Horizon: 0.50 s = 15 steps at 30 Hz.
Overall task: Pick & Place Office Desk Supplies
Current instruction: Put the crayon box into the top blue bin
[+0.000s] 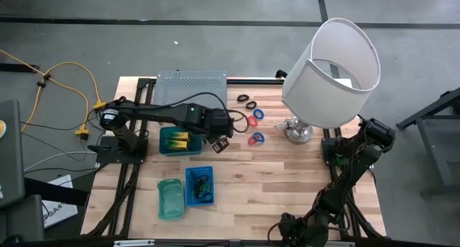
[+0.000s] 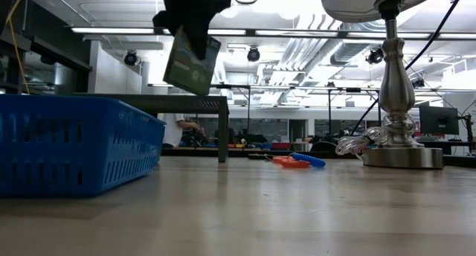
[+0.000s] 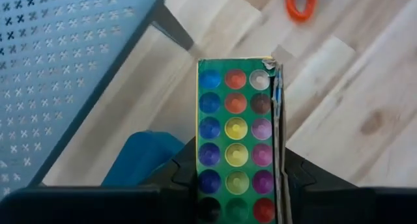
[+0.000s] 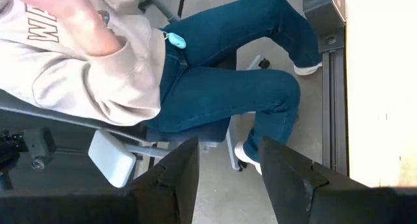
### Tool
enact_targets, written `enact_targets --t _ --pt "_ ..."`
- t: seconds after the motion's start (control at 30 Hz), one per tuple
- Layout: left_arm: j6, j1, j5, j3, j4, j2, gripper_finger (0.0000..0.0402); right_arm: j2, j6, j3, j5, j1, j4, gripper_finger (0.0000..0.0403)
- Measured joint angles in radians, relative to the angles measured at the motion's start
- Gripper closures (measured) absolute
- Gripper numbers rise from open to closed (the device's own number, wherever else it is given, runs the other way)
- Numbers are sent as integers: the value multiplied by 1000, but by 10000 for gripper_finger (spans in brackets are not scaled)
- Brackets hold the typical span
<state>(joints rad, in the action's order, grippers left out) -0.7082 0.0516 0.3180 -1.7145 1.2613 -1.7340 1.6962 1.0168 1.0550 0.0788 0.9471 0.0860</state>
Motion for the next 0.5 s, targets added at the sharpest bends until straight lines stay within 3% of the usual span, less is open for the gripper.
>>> enact_targets --t 0.17,0.37,0.5 --pt "-124 -6 30 0 16 0 300 0 0 0 0 0 0 257" --pt "-320 6 109 4 184 0 300 0 0 0 0 0 0 257" --pt "-369 29 140 19 199 8 300 0 0 0 0 0 0 257"
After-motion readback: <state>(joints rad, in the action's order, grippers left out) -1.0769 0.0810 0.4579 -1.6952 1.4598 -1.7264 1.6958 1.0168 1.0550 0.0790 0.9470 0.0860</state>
